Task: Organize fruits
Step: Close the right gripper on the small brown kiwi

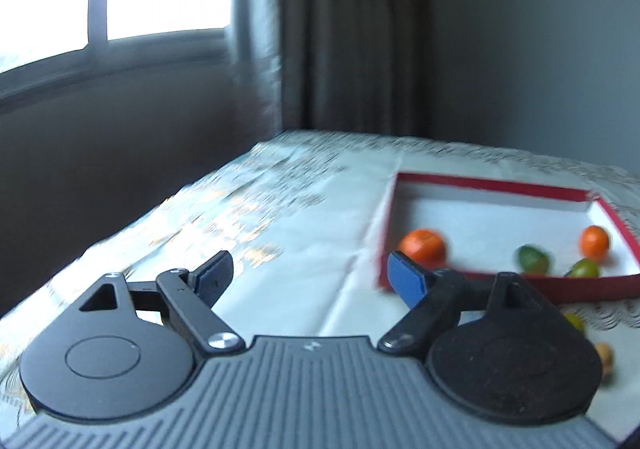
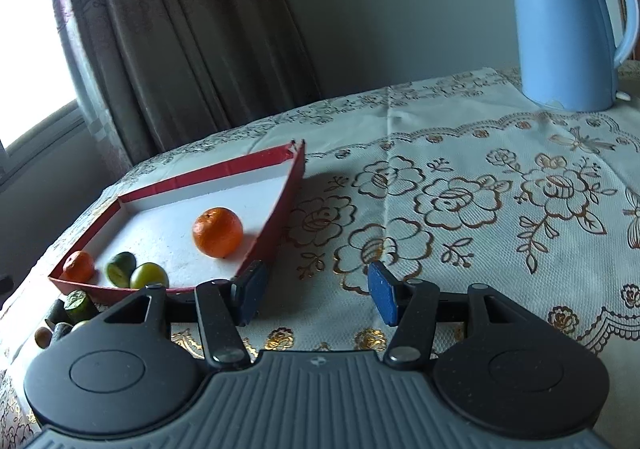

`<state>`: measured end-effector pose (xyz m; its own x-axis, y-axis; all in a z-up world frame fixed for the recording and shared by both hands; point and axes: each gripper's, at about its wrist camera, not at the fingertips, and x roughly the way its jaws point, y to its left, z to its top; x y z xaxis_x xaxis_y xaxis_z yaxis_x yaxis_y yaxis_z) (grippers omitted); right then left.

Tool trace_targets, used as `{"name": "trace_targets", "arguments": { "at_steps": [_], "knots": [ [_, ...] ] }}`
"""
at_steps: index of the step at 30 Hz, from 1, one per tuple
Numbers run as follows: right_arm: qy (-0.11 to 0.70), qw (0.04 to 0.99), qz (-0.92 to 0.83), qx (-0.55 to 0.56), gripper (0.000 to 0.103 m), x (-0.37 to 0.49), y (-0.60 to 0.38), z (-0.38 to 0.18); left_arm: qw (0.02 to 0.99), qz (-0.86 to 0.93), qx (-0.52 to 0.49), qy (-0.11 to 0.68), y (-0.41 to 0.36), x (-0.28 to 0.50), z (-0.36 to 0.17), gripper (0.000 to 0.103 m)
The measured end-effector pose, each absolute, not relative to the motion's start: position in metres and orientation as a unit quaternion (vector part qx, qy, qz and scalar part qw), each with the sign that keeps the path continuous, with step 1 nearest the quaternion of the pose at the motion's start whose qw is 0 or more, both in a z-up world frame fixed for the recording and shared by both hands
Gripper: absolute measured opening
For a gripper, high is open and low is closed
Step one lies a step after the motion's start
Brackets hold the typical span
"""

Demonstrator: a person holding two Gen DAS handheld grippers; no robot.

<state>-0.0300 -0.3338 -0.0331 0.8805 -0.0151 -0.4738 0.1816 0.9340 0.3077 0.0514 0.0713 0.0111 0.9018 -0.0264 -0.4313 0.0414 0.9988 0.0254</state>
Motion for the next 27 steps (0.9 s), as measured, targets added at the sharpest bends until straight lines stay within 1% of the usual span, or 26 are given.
{"name": "trace_targets", "arguments": {
  "at_steps": [3,4,5,6,8,9,11,14,22,27],
  "knots": [
    [0.231,0.958,-0.032,0.166,0.057,-0.034,-0.327,-0.03,0.97,0.008,0.0,0.242,0.091,0.054,-0.006,0.086],
    [0.232,0.957,-0.022,0.171,0.062,-0.035,-0.324,-0.029,0.97,0.018,-0.004,0.242,0.096,0.055,-0.012,0.09],
    [0.233,0.957,-0.01,0.174,0.067,-0.037,-0.319,-0.028,0.968,0.027,-0.014,0.25,0.1,0.057,-0.014,0.091],
    [0.231,0.958,0.004,0.17,0.067,-0.039,-0.312,-0.027,0.968,0.03,-0.025,0.248,0.104,0.057,-0.014,0.091],
    [0.222,0.963,0.031,0.147,0.067,-0.046,-0.291,-0.022,0.967,0.062,-0.025,0.246,0.106,0.057,-0.014,0.097],
    [0.219,0.966,0.045,0.133,0.067,-0.05,-0.28,-0.02,0.966,0.067,-0.02,0.25,0.105,0.059,-0.014,0.097],
    [0.215,0.968,0.074,0.103,0.067,-0.056,-0.257,-0.018,0.96,0.063,-0.014,0.272,0.105,0.062,-0.017,0.103],
    [0.209,0.97,0.105,0.064,0.067,-0.064,-0.227,-0.016,0.939,0.03,-0.007,0.341,0.105,0.08,-0.027,0.103],
    [0.226,0.966,0.125,0.004,0.067,-0.063,-0.189,-0.02,0.94,0.025,-0.01,0.34,0.106,0.079,-0.029,0.103],
    [0.236,0.965,0.117,-0.014,0.067,-0.059,-0.18,-0.024,0.94,0.024,-0.011,0.34,0.106,0.08,-0.028,0.103]
  ]
}}
